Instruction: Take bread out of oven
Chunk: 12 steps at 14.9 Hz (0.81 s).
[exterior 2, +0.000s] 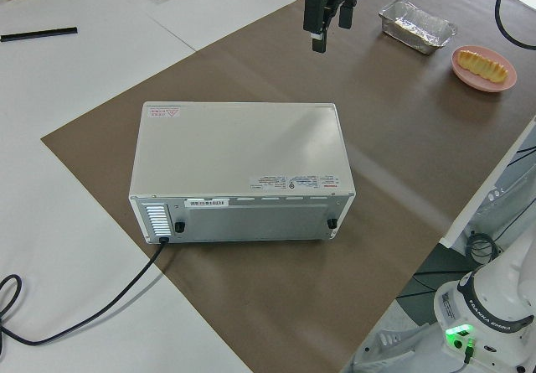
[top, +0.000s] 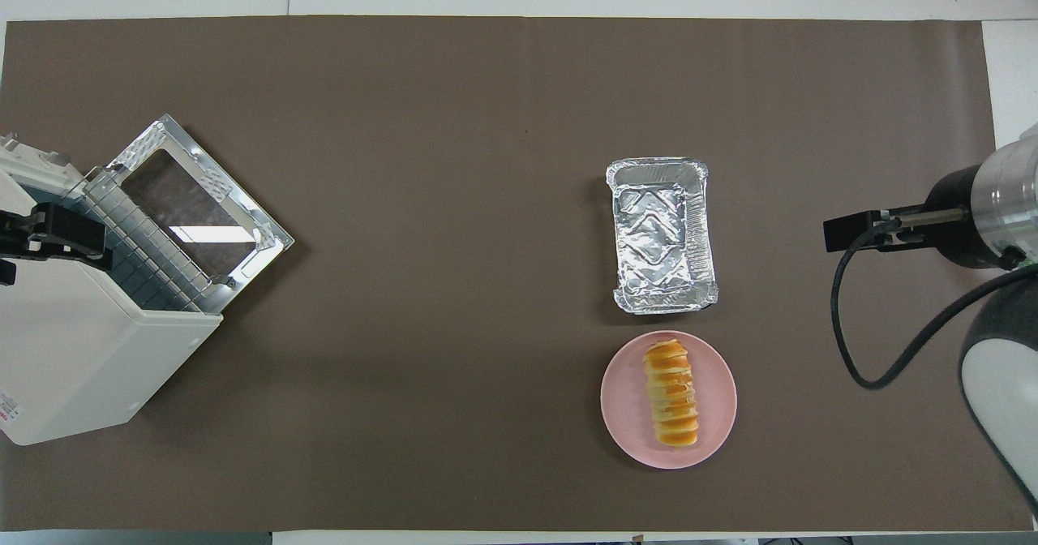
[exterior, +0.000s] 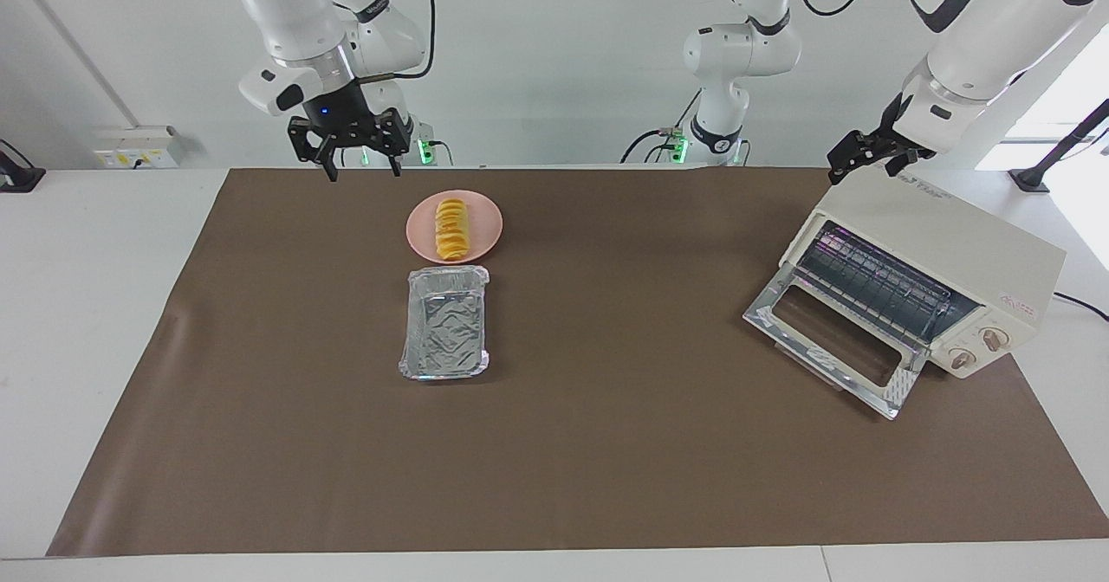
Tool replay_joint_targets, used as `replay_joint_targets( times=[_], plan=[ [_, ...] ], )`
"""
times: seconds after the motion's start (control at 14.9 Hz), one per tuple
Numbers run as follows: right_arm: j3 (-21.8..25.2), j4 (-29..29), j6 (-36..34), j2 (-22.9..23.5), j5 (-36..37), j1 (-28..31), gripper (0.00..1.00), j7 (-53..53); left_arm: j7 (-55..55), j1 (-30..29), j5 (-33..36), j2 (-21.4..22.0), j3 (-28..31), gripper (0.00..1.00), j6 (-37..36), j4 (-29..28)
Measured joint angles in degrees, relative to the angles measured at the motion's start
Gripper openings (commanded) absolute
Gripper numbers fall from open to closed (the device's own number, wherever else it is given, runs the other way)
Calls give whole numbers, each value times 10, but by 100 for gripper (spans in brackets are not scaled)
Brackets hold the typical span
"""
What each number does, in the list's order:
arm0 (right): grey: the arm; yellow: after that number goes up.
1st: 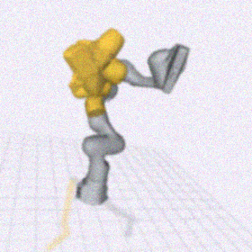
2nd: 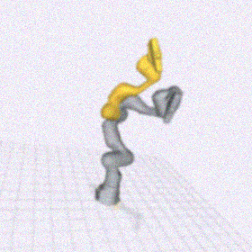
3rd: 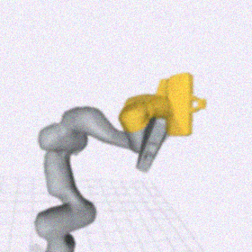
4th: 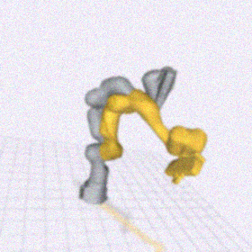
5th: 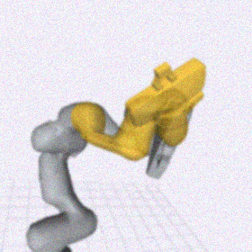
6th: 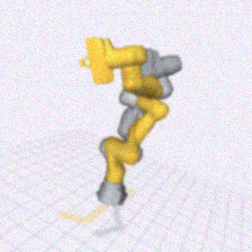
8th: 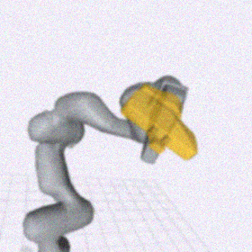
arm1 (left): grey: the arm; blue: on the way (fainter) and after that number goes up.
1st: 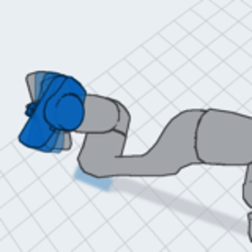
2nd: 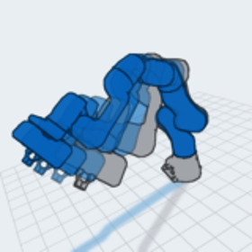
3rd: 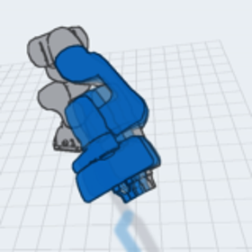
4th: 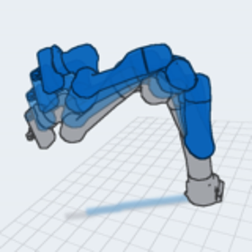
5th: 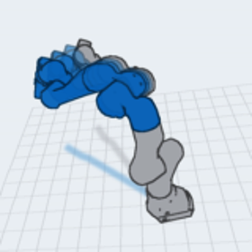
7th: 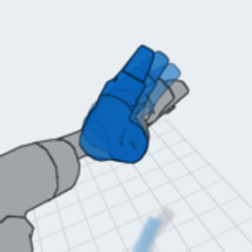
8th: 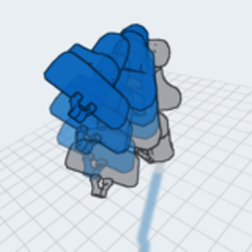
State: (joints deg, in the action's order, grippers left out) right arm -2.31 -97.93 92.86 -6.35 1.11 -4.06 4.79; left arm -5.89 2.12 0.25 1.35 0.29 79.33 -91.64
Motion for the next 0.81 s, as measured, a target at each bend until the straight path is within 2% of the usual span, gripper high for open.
replay_joint_targets(
  times=[0.13,0.34,0.81],
  plan=[
    [0,25,-16,15,0,20,100,0,0,0,0,0,0,100,0,0],
    [1,30,-27,20,1,41,100,0,0,0,0,0,0,100,0,0],
    [1,30,-39,20,1,44,100,0,0,0,0,0,0,100,0,0]
  ],
)
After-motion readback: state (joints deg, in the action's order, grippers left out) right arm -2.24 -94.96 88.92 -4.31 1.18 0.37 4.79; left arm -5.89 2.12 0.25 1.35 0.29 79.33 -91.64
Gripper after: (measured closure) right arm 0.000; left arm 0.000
